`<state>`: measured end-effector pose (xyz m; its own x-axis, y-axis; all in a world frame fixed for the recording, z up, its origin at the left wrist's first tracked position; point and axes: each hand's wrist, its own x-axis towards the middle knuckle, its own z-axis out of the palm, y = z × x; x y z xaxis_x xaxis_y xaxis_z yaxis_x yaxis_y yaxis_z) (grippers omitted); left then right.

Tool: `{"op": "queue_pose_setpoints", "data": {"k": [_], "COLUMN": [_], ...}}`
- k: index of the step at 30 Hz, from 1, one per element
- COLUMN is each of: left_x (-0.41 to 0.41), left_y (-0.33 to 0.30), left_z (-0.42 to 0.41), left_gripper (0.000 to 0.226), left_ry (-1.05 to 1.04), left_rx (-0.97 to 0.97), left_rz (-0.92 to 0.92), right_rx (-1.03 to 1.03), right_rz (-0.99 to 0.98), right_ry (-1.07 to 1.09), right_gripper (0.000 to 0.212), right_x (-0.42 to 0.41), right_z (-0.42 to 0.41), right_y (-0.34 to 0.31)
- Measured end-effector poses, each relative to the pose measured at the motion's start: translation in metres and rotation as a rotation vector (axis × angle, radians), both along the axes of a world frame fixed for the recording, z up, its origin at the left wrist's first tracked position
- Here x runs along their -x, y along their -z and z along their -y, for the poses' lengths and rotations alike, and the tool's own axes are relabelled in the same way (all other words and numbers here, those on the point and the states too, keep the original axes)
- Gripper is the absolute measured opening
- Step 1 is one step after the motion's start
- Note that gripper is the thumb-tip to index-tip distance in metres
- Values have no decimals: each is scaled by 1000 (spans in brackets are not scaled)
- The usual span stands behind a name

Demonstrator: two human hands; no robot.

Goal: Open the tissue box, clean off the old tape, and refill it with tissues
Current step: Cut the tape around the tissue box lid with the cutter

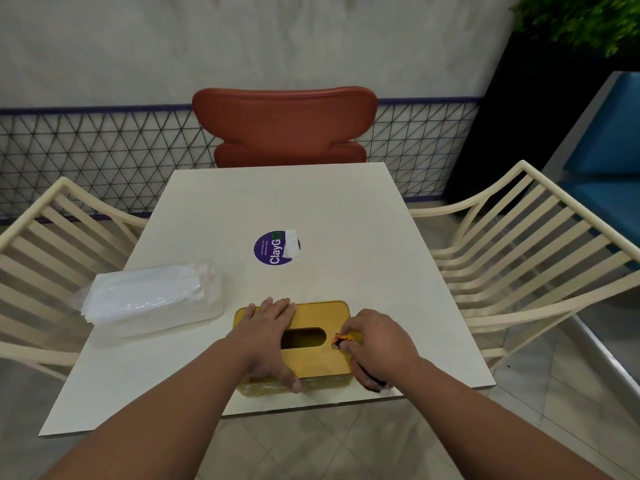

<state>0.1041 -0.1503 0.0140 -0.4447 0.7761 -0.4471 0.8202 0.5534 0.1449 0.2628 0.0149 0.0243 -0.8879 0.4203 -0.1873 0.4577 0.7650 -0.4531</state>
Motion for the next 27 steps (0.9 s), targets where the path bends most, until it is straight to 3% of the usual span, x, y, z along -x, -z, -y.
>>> {"op": "queue_pose_setpoints", "data": {"k": [4,9,13,17,22,27], "left_x": [-1,-1,0,0,-1,0], "left_y": [0,0,1,2,2,1], "left_z": [-1,0,0,0,1,1], "left_gripper": [140,141,141,141,141,140], "left_ry": [1,-2,1,-9,-11,-16], "left_rx": [-1,-9,-13,-20,-20,-20], "left_rz": [-1,3,0,3,10,21], "right_rx": [-29,-48,-14,-65,11,-84], "right_rz": [-5,16,90,32,110,68], "right_ry": [-116,-49,-247,-71,-221,-111], "right_gripper": [23,24,24,24,21,22], "right_x": [0,5,11,26,31,48], "right_z": [4,-9,-3,-18,-22,-30], "right_y": [4,1,-3,-3,-3,-4]}}
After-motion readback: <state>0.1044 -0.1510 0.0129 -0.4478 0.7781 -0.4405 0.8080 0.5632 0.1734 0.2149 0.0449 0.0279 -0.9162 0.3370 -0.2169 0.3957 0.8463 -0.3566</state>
